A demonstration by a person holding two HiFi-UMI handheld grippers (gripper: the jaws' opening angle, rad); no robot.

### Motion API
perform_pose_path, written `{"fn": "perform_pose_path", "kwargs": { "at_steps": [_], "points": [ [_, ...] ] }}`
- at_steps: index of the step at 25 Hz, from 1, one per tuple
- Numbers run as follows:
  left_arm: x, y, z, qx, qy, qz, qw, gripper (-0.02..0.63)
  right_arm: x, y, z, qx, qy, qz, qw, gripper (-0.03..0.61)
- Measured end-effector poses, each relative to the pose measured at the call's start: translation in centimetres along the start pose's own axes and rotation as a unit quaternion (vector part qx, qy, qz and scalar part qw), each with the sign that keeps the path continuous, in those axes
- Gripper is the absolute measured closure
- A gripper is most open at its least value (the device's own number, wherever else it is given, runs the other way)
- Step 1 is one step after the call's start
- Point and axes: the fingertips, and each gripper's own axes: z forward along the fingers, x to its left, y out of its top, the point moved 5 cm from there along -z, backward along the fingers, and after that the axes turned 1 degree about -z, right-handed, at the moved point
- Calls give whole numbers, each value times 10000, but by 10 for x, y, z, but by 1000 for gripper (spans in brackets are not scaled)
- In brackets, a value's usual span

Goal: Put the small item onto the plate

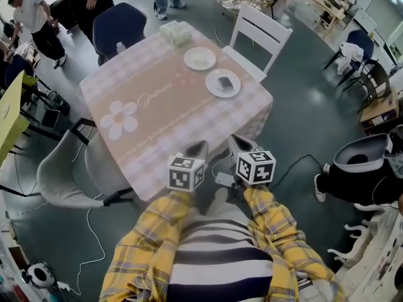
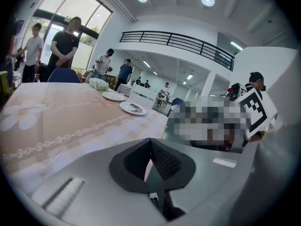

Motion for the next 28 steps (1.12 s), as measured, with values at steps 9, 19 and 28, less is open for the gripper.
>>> {"fn": "perform_pose_path", "kwargs": {
  "at_steps": [9,19,28],
  "points": [
    [-7,-11,-25,-32,-234,114,9997,612,22,-17,-29,-186,-276,116,9994,581],
    [-21,-20,-41,-115,-403,195,9989,612,34,-35,-56,-254,-451,103,9986,581],
    [-24,-31,-53,-116,-424,134,9989,611,45,-44,-63,-248,-425,126,9987,583]
  ]
}}
